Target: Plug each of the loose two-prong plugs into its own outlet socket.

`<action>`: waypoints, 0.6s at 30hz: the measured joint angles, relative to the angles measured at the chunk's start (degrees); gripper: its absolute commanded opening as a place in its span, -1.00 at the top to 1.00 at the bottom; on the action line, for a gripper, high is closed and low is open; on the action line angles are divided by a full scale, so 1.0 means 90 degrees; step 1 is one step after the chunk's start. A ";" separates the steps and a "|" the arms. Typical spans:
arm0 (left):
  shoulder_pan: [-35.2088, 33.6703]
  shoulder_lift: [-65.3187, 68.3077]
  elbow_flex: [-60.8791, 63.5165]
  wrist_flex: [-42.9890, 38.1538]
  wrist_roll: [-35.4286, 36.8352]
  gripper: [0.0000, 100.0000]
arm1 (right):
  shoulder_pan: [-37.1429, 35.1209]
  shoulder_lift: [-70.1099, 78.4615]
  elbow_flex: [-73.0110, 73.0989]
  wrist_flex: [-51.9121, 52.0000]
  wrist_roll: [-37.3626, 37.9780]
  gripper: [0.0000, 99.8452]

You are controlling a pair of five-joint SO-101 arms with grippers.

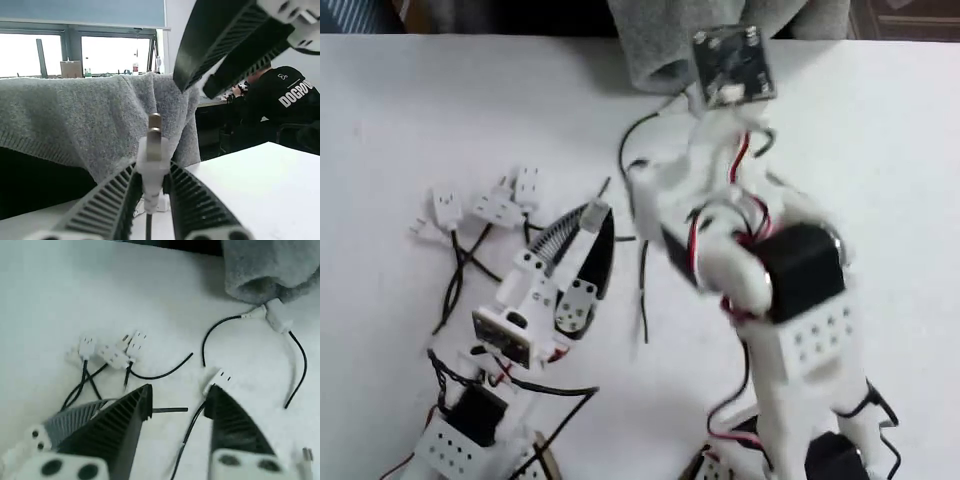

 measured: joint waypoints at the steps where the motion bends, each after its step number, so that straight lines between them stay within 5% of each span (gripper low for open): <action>1: 0.0000 0.0000 0.0000 0.0000 0.0000 0.95 | -0.0225 -0.0088 0.0000 0.0029 0.0371 0.90; 6: 0.0000 0.0000 0.0000 0.0000 0.0000 0.95 | -0.1358 -0.0615 0.0000 0.0059 0.1885 0.96; 11: 0.0000 0.0000 0.0000 0.0000 0.0000 0.95 | -0.2100 -0.1211 0.0039 0.0264 0.2139 0.96; 18: 0.0000 0.0000 0.0000 0.0000 0.0000 0.95 | -0.2159 -0.1260 0.1563 -0.0205 0.2686 0.96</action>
